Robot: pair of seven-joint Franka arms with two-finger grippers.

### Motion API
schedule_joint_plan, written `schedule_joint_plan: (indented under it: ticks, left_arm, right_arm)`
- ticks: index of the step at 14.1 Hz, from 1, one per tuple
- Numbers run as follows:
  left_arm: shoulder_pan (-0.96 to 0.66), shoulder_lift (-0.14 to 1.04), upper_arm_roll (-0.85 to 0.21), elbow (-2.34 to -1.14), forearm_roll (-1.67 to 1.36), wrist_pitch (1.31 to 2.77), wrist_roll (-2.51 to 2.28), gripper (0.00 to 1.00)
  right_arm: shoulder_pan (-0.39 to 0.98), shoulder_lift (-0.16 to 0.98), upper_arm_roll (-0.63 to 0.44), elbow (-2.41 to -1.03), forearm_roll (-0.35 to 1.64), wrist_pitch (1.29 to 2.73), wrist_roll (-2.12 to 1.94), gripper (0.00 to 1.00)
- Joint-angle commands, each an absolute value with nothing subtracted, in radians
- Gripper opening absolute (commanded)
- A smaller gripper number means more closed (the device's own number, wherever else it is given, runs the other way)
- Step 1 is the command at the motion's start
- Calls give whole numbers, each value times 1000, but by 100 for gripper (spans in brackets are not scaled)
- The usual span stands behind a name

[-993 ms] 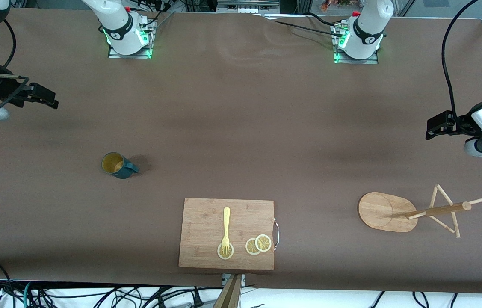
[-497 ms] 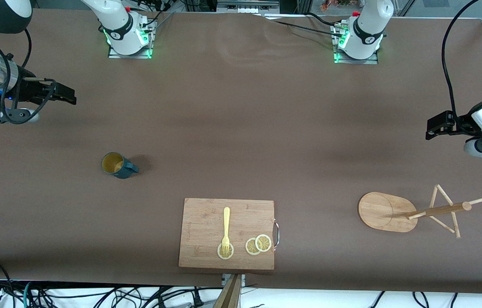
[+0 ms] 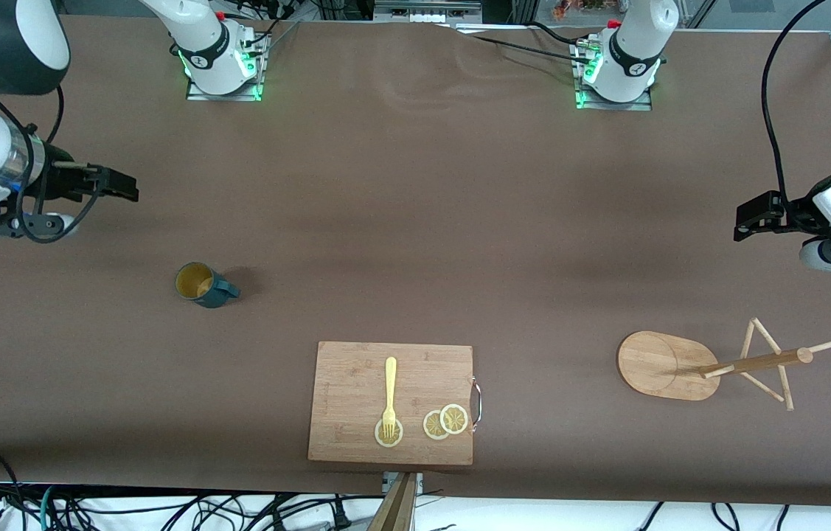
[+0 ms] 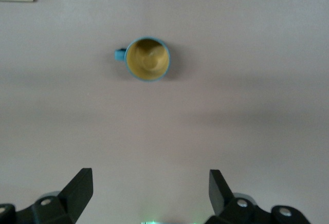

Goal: Pass cup and hang on rack
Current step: 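Reach the right gripper down over the teal mug rim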

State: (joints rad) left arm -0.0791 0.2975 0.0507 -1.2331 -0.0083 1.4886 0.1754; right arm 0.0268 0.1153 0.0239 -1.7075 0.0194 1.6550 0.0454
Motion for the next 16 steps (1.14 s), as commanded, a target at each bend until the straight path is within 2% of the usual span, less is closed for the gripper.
schedule_joint_plan:
  ticks: [1,10,14,16]
  left_arm:
    - [-75,311,49,-1203,-15,1482,175,100]
    - [-74,311,51,-1203,-15,1482,178,100]
    - [-75,311,51,-1203,-15,1482,178,100]
    - [-75,311,51,-1201,-15,1482,178,100]
  right_arm:
    - [26,130,23,-1784,11,1822,40,100]
    - [25,179,21,-2195,-46,2529,34,100]
    - [21,251,15,-2214,-49,2600,34,100]
    - [20,296,-9,-2206,-49,2652,31,93]
